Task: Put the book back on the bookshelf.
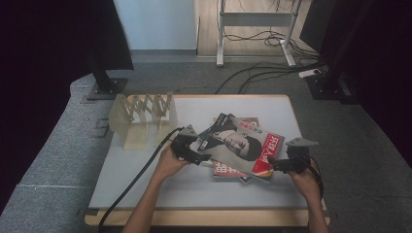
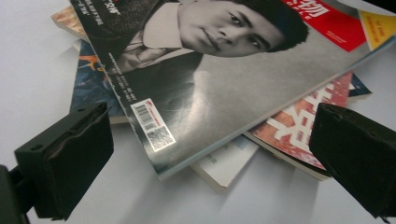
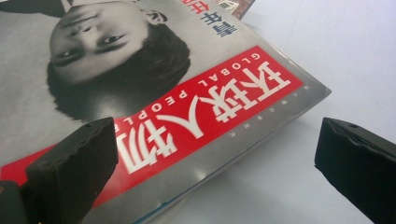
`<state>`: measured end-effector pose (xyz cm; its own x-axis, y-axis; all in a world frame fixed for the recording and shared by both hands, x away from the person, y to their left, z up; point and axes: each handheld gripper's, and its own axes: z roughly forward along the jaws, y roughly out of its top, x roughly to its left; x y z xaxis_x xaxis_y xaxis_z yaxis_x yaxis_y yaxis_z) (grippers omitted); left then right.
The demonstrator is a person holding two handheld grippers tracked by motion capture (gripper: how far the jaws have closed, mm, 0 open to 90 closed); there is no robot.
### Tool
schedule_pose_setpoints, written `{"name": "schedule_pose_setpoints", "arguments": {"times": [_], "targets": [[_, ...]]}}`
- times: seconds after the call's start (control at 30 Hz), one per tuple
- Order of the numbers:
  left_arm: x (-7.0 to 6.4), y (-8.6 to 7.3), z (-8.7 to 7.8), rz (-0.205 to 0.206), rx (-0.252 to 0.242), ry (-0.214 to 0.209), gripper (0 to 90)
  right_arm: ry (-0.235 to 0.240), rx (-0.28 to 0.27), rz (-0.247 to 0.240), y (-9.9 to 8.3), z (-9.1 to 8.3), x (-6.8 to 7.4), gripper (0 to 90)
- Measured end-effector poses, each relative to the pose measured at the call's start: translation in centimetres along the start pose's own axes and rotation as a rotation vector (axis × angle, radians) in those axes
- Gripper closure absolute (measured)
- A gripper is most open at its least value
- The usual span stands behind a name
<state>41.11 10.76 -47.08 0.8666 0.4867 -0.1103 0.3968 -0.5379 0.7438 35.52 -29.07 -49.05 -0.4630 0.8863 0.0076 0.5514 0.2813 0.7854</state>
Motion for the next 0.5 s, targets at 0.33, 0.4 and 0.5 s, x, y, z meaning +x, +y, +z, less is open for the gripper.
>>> {"name": "schedule_pose_setpoints", "arguments": {"times": [0.33, 0.4, 0.5], "targets": [[0.3, 0.7, 1.4, 0.019, 0.023, -0.012, 0.4, -0.007, 0.015, 0.026, 0.2, 1.4, -1.0, 0.0], [0.3, 0.8, 1.9, 0.021, 0.032, -0.017, 0.4, -0.007, 0.019, 0.032, 0.2, 1.8, -1.1, 0.0], [0.3, 0.9, 2.8, 0.019, 0.029, -0.022, 0.5, -0.009, 0.024, 0.034, 0.3, 2.2, -1.3, 0.0]]}}
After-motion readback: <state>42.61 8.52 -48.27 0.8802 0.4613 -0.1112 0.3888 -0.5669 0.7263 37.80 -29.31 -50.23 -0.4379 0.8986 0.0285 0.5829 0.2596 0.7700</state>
